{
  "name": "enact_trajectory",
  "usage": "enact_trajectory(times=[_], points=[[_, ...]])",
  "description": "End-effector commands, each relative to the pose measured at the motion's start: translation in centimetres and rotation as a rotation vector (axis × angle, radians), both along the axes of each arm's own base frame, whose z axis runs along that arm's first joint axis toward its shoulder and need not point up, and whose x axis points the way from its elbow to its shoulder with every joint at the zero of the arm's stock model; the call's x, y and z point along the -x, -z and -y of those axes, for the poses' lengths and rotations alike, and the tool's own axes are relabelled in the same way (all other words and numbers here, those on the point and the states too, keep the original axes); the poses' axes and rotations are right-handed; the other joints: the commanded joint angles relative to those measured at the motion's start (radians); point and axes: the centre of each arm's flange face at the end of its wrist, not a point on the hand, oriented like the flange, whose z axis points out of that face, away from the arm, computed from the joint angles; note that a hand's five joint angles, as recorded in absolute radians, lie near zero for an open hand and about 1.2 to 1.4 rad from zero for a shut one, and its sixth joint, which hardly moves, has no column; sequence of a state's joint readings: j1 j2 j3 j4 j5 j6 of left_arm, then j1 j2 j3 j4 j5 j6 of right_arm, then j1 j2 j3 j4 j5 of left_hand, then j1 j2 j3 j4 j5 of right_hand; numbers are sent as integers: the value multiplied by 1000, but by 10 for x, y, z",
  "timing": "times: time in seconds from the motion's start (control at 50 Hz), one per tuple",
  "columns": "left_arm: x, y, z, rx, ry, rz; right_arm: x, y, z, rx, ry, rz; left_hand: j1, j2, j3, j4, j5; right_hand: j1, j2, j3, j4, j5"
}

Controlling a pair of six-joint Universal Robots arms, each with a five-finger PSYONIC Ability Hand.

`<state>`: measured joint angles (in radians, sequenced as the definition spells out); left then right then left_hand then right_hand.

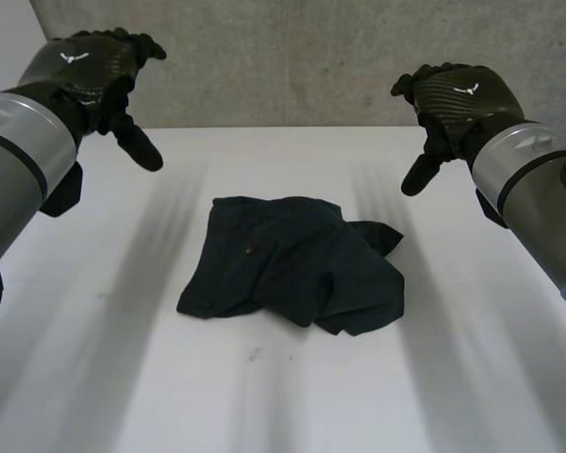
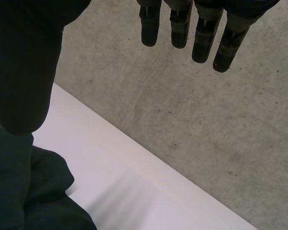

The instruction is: Fold the shorts.

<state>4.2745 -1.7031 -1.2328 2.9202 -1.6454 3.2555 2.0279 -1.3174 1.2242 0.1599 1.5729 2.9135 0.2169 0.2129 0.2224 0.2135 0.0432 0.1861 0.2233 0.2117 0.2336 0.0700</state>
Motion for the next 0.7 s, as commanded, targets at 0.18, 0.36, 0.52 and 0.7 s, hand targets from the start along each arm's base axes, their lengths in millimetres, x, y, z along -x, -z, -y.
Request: enact_trajectory(times=[0.18,0.36,0.52,0.7], points=[[13,90,14,-95,29,59,-3,42,-6,24,-207,-202,-3,1,-9,0,-4,-12,-49,-37,-59,-70],[14,174,-1,-325,91,168,6,106,-22,-52,-260,-215,84,88,79,88,84,-12,-49,-37,-59,-70],[15,212,-1,-367,137,267,10,124,-26,-83,-256,-225,246,250,241,250,245,-12,-49,-37,-59,-70],[19,229,7,-358,140,275,9,131,-23,-92,-253,-224,322,326,317,326,322,-12,-49,-37,-59,-70]])
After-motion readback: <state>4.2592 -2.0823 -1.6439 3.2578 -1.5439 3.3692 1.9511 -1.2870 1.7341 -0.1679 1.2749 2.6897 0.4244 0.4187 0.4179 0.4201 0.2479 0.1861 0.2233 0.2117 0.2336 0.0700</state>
